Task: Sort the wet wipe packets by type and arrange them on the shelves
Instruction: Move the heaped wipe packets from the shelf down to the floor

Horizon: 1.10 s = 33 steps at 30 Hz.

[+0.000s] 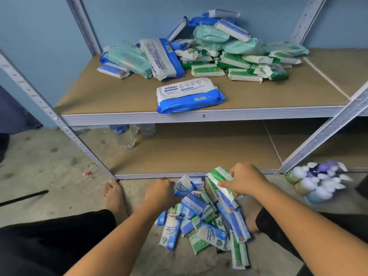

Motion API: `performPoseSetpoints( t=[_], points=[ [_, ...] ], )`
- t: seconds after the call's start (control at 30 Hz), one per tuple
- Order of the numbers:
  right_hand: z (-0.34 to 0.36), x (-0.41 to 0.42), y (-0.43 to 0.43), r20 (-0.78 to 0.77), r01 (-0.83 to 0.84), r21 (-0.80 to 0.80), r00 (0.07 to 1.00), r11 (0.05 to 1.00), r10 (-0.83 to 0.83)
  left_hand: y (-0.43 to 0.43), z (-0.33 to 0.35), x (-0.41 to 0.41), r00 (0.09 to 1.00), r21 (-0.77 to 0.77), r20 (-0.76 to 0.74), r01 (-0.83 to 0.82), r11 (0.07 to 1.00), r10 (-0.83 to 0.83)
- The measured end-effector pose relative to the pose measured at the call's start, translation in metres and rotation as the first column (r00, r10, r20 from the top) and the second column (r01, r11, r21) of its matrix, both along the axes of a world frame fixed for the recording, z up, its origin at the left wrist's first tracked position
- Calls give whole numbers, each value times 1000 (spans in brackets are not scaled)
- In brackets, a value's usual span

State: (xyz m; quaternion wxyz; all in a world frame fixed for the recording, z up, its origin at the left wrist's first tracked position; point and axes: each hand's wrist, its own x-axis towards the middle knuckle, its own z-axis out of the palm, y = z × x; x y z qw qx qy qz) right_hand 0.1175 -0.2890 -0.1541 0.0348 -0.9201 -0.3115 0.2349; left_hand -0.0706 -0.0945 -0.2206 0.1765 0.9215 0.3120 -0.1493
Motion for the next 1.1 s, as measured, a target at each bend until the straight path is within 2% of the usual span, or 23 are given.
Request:
performPoseSetpoints(
  t=[0.17,0.43,0.57,0.67,0.8,0.97,1.03,1.1],
  points=[
    [-58,-16,-1,-62,53,-118,996,992,-61,-13,-70,-26,952,-258,-91,-306,916,292],
    [-144,-30,-15,-165,175,-277,960,945,-226,-49,-126,-36,809,-217,-41,-580,785,586],
    [-169,-35,-20,-166,203,-306,951,930,-262,-55,-140,-33,827,-130,-134,-561,817,547],
    [-184,-42,-21,-161,250,-289,939,924,-304,-50,-154,-30,879,-64,-131,-469,881,459],
    [-194,-52,-20,-251,212,-277,926,937,-283,-48,-169,-22,918,-279,-173,-392,877,356],
    [-186,-52,-16,-269,195,-258,926,946,-264,-48,-161,-20,930,-221,-183,-354,909,318],
    [-175,-47,-14,-246,188,-244,937,951,-248,-50,-153,-15,929,-250,-130,-368,896,345],
    [-160,-41,-10,-221,206,-213,942,955,-252,-53,-136,-1,915,-383,-15,-377,843,402]
  ],
)
